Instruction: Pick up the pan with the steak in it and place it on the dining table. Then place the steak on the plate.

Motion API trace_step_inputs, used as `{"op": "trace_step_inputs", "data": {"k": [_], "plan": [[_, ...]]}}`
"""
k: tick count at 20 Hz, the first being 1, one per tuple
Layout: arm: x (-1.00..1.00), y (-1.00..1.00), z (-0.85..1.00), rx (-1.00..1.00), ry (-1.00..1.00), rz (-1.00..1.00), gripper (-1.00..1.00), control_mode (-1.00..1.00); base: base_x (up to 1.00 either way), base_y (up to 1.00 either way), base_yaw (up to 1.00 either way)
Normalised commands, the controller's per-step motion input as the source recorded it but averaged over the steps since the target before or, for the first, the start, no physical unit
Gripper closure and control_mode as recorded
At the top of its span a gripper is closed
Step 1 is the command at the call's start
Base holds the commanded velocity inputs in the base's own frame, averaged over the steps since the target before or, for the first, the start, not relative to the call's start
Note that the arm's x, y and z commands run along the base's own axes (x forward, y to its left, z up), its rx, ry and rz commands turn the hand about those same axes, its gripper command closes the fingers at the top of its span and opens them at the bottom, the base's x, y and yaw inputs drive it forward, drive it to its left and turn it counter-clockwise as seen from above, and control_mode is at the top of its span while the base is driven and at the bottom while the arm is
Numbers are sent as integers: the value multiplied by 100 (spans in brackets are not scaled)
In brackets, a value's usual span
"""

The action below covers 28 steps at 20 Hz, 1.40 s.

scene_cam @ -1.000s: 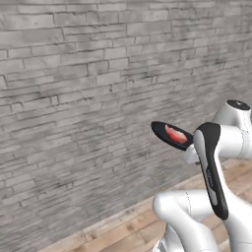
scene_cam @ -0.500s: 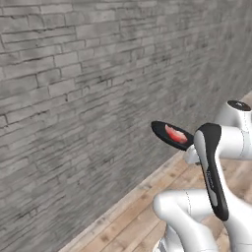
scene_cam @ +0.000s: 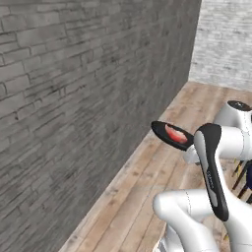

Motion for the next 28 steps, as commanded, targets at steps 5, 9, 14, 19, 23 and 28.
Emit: {"op": "trace_step_inputs", "data": {"k": [5, 9, 14, 19, 23, 28], "plan": [[0, 0, 0, 0, 0, 0, 100, 100, 0, 0, -50], [0, 0, 0, 0, 0, 0, 100, 100, 0, 0, -50], [0, 0, 0, 0, 0, 0, 100, 100, 0, -1, -50], [0, 0, 0, 0, 0, 0, 100, 100, -10, -1, -25], [0, 0, 0, 0, 0, 0, 100, 100, 0, 74, -1], [0, 0, 0, 0, 0, 0, 100, 100, 0, 100, -3]]}}
